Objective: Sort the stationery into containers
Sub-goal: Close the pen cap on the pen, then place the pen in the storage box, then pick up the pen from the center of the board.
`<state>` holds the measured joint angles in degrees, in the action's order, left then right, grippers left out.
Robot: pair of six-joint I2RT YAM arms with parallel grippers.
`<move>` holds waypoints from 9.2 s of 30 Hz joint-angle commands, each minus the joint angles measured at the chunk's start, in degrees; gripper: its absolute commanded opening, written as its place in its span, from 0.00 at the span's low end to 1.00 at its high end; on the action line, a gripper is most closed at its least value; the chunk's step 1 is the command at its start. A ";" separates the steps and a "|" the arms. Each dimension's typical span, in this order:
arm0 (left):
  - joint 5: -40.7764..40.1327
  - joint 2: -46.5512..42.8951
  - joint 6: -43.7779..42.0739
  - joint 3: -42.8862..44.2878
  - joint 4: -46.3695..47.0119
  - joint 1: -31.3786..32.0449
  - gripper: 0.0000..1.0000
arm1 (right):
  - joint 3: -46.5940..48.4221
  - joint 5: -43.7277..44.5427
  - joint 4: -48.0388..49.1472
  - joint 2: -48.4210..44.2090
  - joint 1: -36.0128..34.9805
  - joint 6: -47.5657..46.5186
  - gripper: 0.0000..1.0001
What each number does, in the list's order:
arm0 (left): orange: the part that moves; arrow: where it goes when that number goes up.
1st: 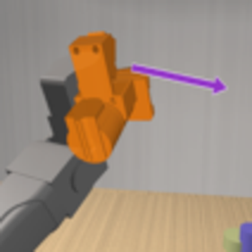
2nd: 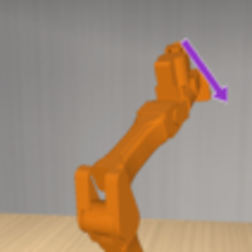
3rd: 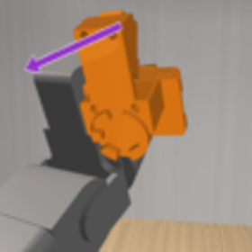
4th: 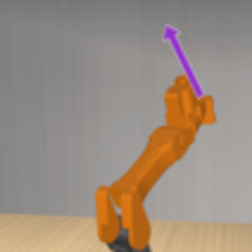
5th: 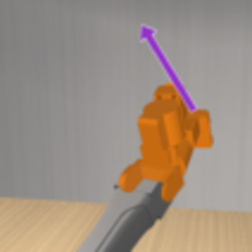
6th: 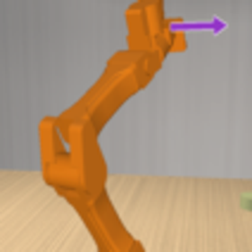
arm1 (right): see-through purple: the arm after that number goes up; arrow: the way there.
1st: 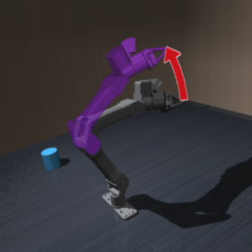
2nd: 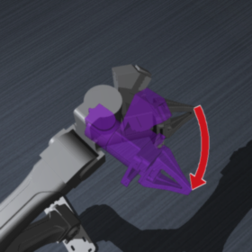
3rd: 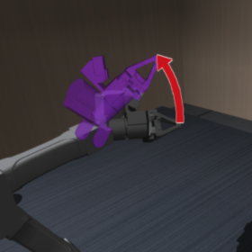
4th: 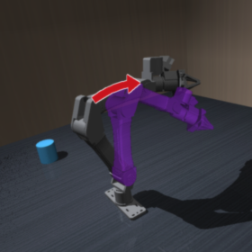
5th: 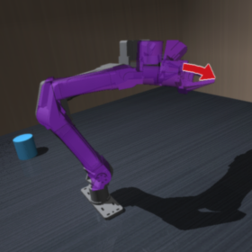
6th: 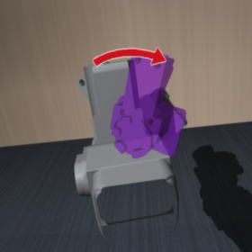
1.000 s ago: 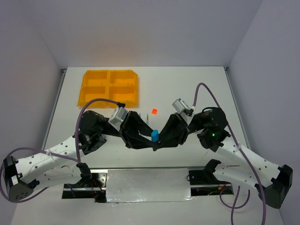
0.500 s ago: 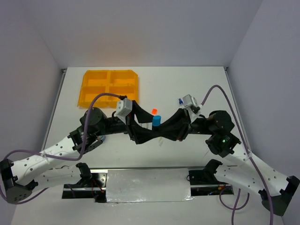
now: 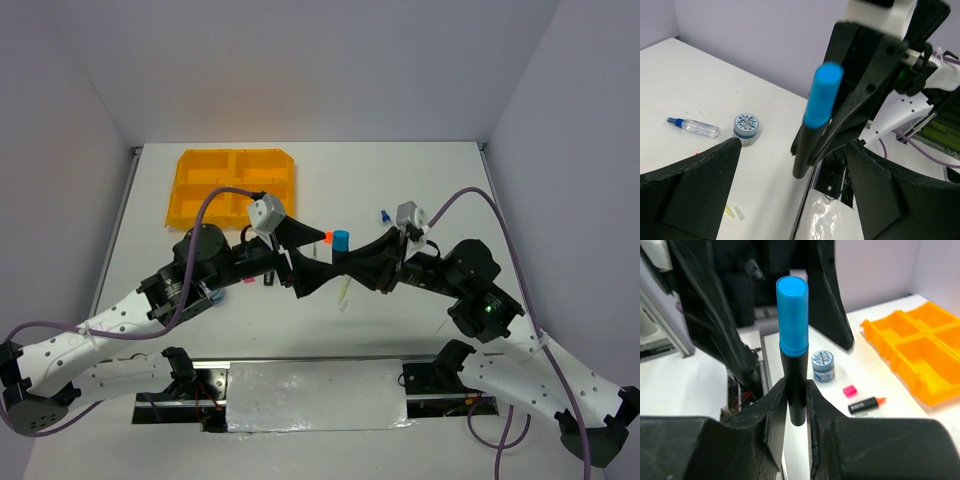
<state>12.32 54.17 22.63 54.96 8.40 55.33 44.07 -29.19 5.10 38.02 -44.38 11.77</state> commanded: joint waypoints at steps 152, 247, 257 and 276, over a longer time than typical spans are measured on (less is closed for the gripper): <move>11.94 -1.79 0.13 2.08 -3.31 -0.13 0.00 | 14.01 -13.97 17.13 9.53 0.08 8.80 0.00; -15.57 46.54 26.32 17.03 12.06 -46.28 0.15 | 8.64 11.09 -8.36 11.10 11.07 0.54 0.86; -16.62 43.05 26.49 10.01 15.77 -46.28 0.71 | 21.22 9.67 -8.36 22.35 11.51 -2.81 0.88; -25.50 14.48 14.81 8.87 -27.04 -34.16 0.95 | 32.21 50.00 -31.89 48.02 12.04 19.49 1.00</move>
<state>-11.42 70.00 40.25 68.90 -10.02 20.62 73.56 10.04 -21.58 86.26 -32.71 24.12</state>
